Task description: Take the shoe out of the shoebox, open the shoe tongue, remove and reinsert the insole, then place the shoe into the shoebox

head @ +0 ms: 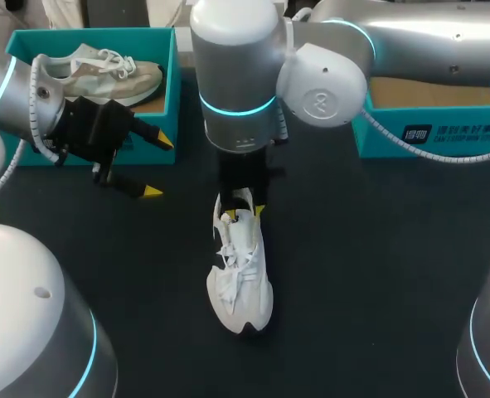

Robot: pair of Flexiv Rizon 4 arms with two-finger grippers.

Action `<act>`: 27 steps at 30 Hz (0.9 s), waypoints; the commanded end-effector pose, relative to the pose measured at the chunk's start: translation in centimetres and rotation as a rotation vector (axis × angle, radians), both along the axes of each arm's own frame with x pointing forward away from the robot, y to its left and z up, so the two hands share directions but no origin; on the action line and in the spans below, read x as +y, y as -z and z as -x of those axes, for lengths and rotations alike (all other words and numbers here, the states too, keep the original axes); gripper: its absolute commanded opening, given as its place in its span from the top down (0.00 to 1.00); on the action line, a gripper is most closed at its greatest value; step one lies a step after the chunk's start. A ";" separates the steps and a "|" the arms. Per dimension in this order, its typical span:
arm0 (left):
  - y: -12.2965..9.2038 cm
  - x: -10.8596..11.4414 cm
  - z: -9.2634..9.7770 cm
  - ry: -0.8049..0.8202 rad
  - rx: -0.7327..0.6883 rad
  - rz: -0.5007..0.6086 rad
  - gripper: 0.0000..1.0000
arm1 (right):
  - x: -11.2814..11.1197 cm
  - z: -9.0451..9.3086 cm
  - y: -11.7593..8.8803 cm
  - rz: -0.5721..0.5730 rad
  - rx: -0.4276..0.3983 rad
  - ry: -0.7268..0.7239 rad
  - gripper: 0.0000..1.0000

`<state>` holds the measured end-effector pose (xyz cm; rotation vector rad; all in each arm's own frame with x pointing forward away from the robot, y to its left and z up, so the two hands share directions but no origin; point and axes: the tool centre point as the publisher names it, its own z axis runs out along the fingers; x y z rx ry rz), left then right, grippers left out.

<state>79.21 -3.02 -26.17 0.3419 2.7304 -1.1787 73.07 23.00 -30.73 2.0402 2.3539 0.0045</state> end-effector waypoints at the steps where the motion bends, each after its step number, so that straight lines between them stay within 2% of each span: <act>1: 0.0 0.0 0.0 0.001 0.001 -0.002 0.00 | 0.2 -0.2 1.6 -0.034 -0.002 -0.003 0.69; 4: 0.0 0.0 0.0 0.001 0.001 -0.002 0.00 | 0.3 -0.5 1.8 -0.039 -0.005 -0.010 0.69; 8: 0.0 0.0 0.0 0.001 0.001 -0.002 0.00 | -0.3 -0.3 0.0 -0.006 -0.019 -0.038 0.66; 9: 0.0 0.0 0.0 0.001 0.001 -0.002 0.00 | -0.5 -0.4 -0.6 -0.002 -0.034 -0.055 0.62; 11: 0.0 0.0 0.0 0.001 0.001 -0.002 0.00 | -0.7 -0.8 -1.9 0.016 -0.065 -0.119 0.57; 13: 0.0 0.0 0.0 0.001 0.001 -0.002 0.00 | -0.5 -1.5 -2.9 0.008 -0.081 -0.249 0.53; 14: 0.0 0.0 0.0 0.001 0.001 -0.002 0.00 | -0.1 -1.9 -3.4 -0.003 -0.094 -0.322 0.40; 15: 0.0 0.0 0.0 0.001 0.001 -0.002 0.00 | 0.4 -2.3 -3.8 -0.031 -0.105 -0.386 0.14; 16: 0.0 0.0 0.0 0.001 0.001 -0.002 0.00 | 0.5 -2.5 -4.0 -0.033 -0.099 -0.401 0.00; 27: 0.0 0.0 0.0 0.001 0.001 -0.002 0.00 | 0.5 -2.5 -4.0 -0.033 -0.099 -0.401 0.00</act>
